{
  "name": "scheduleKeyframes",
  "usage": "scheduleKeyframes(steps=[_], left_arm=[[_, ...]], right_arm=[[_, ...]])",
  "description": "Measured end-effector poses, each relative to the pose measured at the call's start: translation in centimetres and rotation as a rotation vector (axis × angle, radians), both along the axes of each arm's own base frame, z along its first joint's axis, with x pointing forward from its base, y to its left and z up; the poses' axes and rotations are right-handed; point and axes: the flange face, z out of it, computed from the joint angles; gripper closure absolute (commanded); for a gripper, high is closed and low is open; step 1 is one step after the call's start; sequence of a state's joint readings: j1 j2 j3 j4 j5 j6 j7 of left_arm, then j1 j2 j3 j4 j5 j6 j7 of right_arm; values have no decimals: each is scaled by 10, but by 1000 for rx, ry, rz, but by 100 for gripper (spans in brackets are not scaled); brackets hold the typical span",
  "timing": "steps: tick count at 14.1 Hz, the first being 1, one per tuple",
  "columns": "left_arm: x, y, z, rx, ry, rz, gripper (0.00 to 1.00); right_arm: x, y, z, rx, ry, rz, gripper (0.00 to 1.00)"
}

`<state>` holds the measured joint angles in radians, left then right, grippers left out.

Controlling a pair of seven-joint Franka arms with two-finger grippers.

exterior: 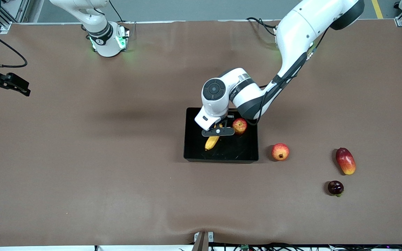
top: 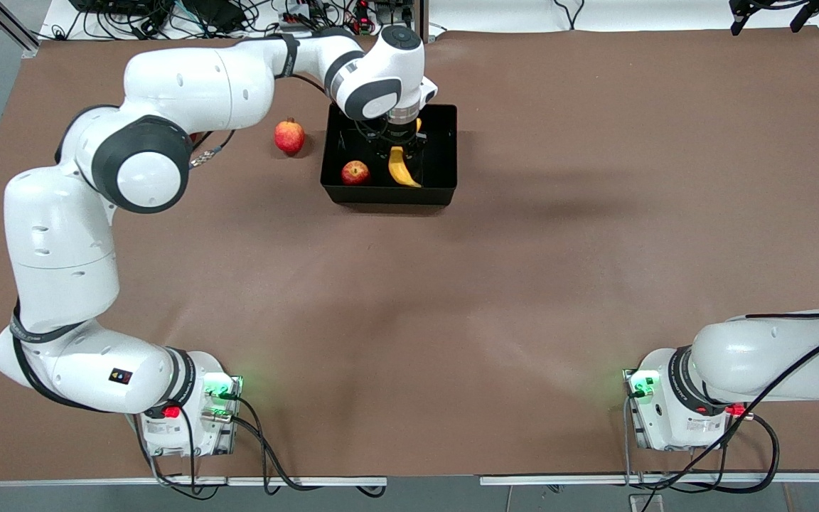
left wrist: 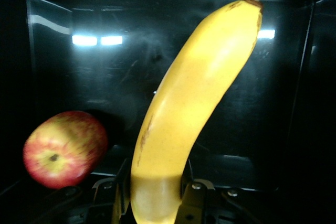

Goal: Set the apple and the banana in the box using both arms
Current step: 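Lower the banana into the box and open the left gripper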

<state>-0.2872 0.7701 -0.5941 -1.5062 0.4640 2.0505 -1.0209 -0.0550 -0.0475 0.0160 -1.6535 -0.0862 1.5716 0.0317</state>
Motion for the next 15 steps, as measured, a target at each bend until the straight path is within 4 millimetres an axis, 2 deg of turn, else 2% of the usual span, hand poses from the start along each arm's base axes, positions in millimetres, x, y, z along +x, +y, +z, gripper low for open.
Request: scheduleKeyframes(steps=[3, 5, 7, 9, 10, 13, 15], left_arm=[[2, -1, -19, -23, 11, 5, 100], [2, -1, -36, -28, 27, 8, 94], [4, 4, -53, -18, 39, 16, 65], [7, 8, -66, -8, 34, 23, 17], [7, 8, -69, -10, 27, 22, 0], [10, 3, -62, -25, 9, 22, 0], [24, 3, -40, -47, -28, 37, 0]], right_arm=[[7, -2, 0, -2, -48, 1, 0], [11, -2, -4, -2, -58, 3, 0], [14, 1, -10, 1, -50, 8, 0], [16, 3, -14, 9, -45, 10, 0], [17, 3, -15, 10, -49, 10, 0], [19, 3, -18, 10, -52, 12, 0], [18, 1, -21, 10, -44, 8, 0]])
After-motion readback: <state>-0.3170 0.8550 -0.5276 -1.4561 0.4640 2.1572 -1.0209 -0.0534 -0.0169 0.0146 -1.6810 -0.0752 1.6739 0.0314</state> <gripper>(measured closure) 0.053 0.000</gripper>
